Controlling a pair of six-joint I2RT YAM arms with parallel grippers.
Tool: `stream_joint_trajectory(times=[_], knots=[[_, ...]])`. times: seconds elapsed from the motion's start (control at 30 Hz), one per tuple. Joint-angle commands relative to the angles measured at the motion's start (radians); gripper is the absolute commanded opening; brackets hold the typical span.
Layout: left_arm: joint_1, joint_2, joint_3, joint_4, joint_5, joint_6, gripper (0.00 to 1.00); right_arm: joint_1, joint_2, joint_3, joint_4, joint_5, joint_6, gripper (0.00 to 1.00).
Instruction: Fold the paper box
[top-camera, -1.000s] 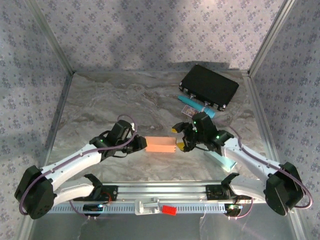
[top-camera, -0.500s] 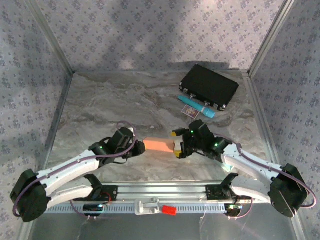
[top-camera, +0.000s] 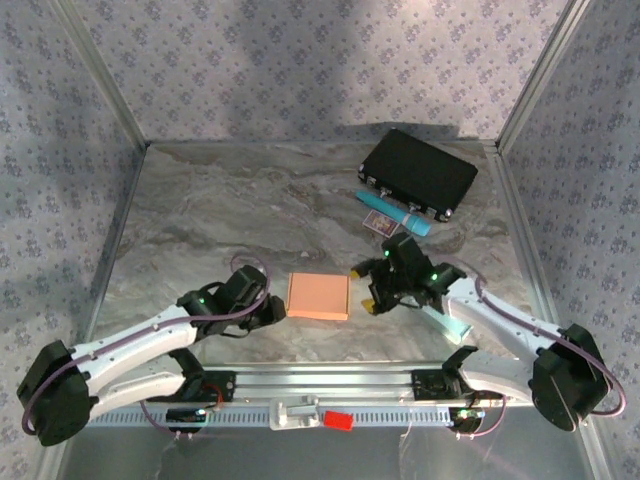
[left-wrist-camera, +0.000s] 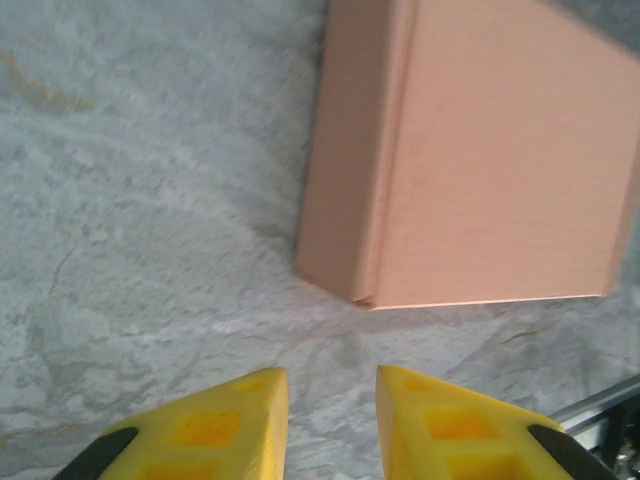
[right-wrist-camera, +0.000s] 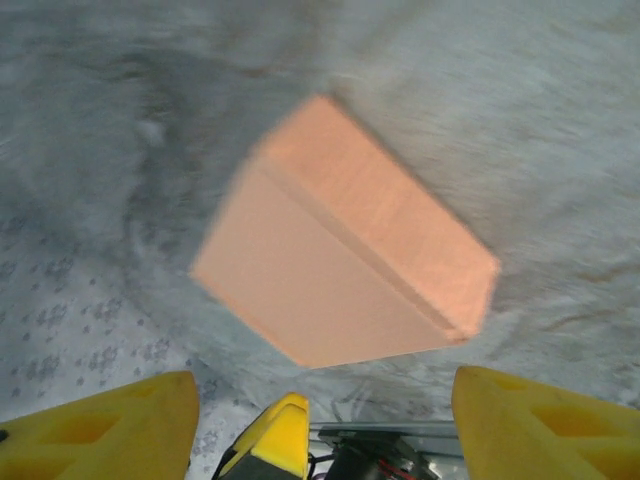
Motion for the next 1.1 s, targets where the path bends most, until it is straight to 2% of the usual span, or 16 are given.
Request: stream_joint_trajectory(times=[0.0,0.03,0.07,0.2,0.27,0.33,0.4,0.47,0.53,0.6,0.67,0.73,0.83,0.87,0.97,1.07], knots=[[0.064,-0.053,0.13,-0.071,-0.077,0.047,0.37,-0.067,-0.068,0.187,-0.237,0.139,-0.435,0.99],[0.1,-0.071,0.16,-0.079,-0.091,0.065,0.51,-0.087,-0.102,0.236,-0.297,0.205,-0.511,0.99],[0.137,-0.089,0.183,-0.075,-0.096,0.088,0.97,-0.101,-0.13,0.279,-0.366,0.273,-0.557,0.99],[0.307,-0.079,0.284,-0.115,-0.105,0.212,1.0,-0.129,-0.257,0.395,-0.511,0.558,-0.863,0.99],[0.365,-0.057,0.331,-0.163,-0.175,0.277,1.0,-0.152,-0.288,0.415,-0.566,0.72,-0.967,0.99],[0.377,-0.043,0.364,-0.211,-0.363,0.338,1.0,-0.184,-0.299,0.407,-0.647,0.991,-0.952,0.99],[0.377,-0.037,0.36,-0.247,-0.626,0.328,1.0,-0.229,-0.334,0.324,-0.571,1.143,-1.05,0.99],[0.377,-0.045,0.327,-0.25,-0.816,0.367,1.0,-0.275,-0.413,0.161,-0.367,1.168,-1.256,0.99],[0.377,-0.064,0.279,-0.22,-0.919,0.427,1.0,-0.329,-0.524,-0.002,-0.213,1.115,-1.313,0.99],[0.38,-0.088,0.222,-0.158,-0.965,0.503,1.0,-0.36,-0.63,-0.137,-0.082,1.044,-1.356,0.99],[0.393,-0.105,0.156,-0.059,-0.977,0.623,1.0,-0.361,-0.712,-0.222,-0.049,1.039,-1.37,0.99],[0.43,-0.106,0.099,0.007,-0.99,0.673,1.0,-0.367,-0.758,-0.302,-0.02,1.035,-1.412,0.99],[0.507,-0.093,0.025,0.121,-0.926,0.737,1.0,-0.403,-0.763,-0.401,0.121,0.887,-1.497,0.99],[0.534,-0.087,-0.001,0.176,-0.865,0.773,1.0,-0.416,-0.749,-0.425,0.17,0.859,-1.508,0.99],[0.636,-0.068,-0.075,0.346,-0.62,0.804,1.0,-0.429,-0.659,-0.457,0.225,0.86,-1.42,0.99],[0.677,-0.009,-0.127,0.497,-0.564,0.847,1.0,-0.476,-0.559,-0.529,0.36,0.822,-1.389,0.99]])
